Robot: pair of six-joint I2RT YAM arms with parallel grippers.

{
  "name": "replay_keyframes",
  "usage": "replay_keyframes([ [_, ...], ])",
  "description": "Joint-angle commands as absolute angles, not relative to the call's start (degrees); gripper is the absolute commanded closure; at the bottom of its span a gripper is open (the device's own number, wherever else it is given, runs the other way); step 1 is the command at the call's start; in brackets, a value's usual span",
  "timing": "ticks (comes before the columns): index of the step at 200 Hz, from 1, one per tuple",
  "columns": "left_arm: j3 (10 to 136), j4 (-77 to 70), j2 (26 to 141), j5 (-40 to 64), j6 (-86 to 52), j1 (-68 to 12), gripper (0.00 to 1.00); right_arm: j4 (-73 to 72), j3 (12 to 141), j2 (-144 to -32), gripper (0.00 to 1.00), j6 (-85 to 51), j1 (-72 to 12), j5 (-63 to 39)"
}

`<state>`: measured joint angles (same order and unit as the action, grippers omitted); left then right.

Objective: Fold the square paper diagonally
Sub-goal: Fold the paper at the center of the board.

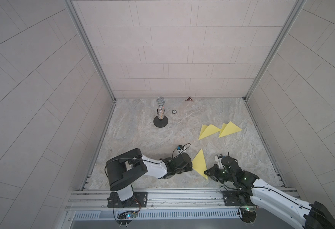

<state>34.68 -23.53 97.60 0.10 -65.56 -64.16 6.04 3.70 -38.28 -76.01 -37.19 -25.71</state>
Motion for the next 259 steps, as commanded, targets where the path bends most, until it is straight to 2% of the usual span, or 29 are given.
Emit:
replay_keyframes([
  [1, 31.6, -12.1, 99.8, -0.4, -64.7, -64.4, 1.0, 7.4, 4.3, -38.6, 1.0, -77.4, -38.0, -24.4],
  [7, 31.6, -12.2, 99.7, -0.4, -64.7, -64.4, 1.0, 7.4, 4.3, -38.4, 0.94, -77.7, -38.3, -24.2],
  [16, 31.6, -12.2, 99.8, -0.4, -64.7, -64.4, 1.0, 7.5, 4.3, -38.0, 0.8, -78.3, -39.0, -23.7],
  [23, 31.6, -12.1, 99.7, -0.5, -64.7, -64.4, 1.0, 7.6, 4.4, -37.6, 0.74, -78.8, -39.5, -23.3],
  [36, 31.6, -12.1, 99.7, -0.6, -64.7, -64.4, 1.0, 8.3, 4.2, -36.8, 0.68, -79.5, -40.4, -22.5],
  [57, 31.7, -12.1, 99.8, -0.7, -64.7, -64.4, 1.0, 9.1, 3.9, -35.1, 0.68, -80.7, -41.9, -21.5],
  [82, 31.7, -12.1, 99.9, -0.8, -64.7, -64.4, 1.0, 9.7, 3.3, -33.5, 0.76, -81.9, -43.1, -20.5],
  [95, 31.7, -12.0, 99.8, -0.8, -64.7, -64.4, 1.0, 9.7, 3.1, -32.9, 0.74, -82.7, -43.5, -20.4],
  [117, 31.7, -11.9, 99.8, -0.8, -64.7, -64.4, 1.0, 9.7, 3.2, -31.9, 0.61, -83.4, -44.3, -20.2],
  [126, 31.7, -11.7, 99.7, -0.9, -64.7, -64.4, 1.0, 9.9, 3.2, -31.4, 0.59, -83.7, -44.9, -20.1],
  [147, 31.7, -11.5, 99.7, -1.0, -64.8, -64.4, 1.0, 11.0, 3.5, -30.4, 0.59, -84.4, -46.2, -19.3],
  [167, 31.7, -11.6, 99.8, -1.1, -64.8, -64.4, 1.0, 11.5, 4.0, -29.8, 0.64, -84.9, -47.3, -18.6],
  [239, 31.7, -11.4, 99.7, -1.3, -64.9, -64.4, 1.0, 13.7, 6.1, -29.7, 0.62, -87.2, -52.8, -14.6],
  [259, 31.7, -11.3, 99.8, -1.3, -64.9, -64.4, 1.0, 14.1, 6.2, -29.5, 0.65, -87.8, -53.8, -13.6],
])
